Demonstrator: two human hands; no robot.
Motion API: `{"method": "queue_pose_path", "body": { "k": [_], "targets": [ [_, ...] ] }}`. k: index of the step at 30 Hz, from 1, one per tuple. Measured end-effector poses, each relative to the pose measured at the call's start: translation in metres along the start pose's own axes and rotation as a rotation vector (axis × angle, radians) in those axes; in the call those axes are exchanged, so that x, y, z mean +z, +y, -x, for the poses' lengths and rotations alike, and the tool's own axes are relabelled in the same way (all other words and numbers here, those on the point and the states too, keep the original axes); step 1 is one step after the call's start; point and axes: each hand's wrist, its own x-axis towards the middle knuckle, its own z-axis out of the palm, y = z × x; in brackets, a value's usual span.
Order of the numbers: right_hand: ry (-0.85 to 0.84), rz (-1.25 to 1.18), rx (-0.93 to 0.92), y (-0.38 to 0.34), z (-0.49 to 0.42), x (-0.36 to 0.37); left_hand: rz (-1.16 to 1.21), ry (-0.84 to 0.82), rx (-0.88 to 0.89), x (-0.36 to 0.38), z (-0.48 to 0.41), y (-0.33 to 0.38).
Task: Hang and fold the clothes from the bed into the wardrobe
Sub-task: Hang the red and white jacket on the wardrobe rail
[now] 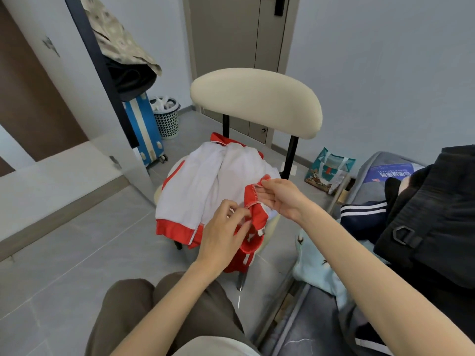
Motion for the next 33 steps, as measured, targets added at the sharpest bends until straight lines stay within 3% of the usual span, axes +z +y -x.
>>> {"method": "queue_pose_path", "body": {
  "k": [3, 8, 15, 21, 26, 29, 33],
  "targets": [
    [-0.009, 0.017, 0.005, 0.001, 0.002, 0.001, 0.054, -0.028, -0.033, -0.006, -0.002, -0.002],
    [-0.029, -0.023, 0.046, 0.002, 0.006, 0.002, -0.005, -0.175, 0.068, -0.008, 0.0, -0.002],
    [-0.038, -0.053, 0.077, -0.001, 0.008, 0.005, -0.081, -0.099, 0.075, -0.007, 0.002, 0.0],
    [-0.053, 0.005, 0.039, -0.002, 0.009, 0.003, -0.196, -0.201, 0.331, -0.023, -0.006, -0.008],
    [-0.078, -0.006, 0.032, 0.004, 0.009, 0.003, -0.08, -0.131, 0.218, -0.024, -0.003, -0.013],
    [-0.126, 0.074, -0.028, 0.01, 0.01, 0.0, 0.087, -0.082, 0.034, -0.021, -0.002, -0.011],
    [0.151, 0.471, -0.22, 0.029, 0.004, -0.015, 0.387, 0.042, -0.243, -0.021, 0.0, -0.008]
  ]
}}
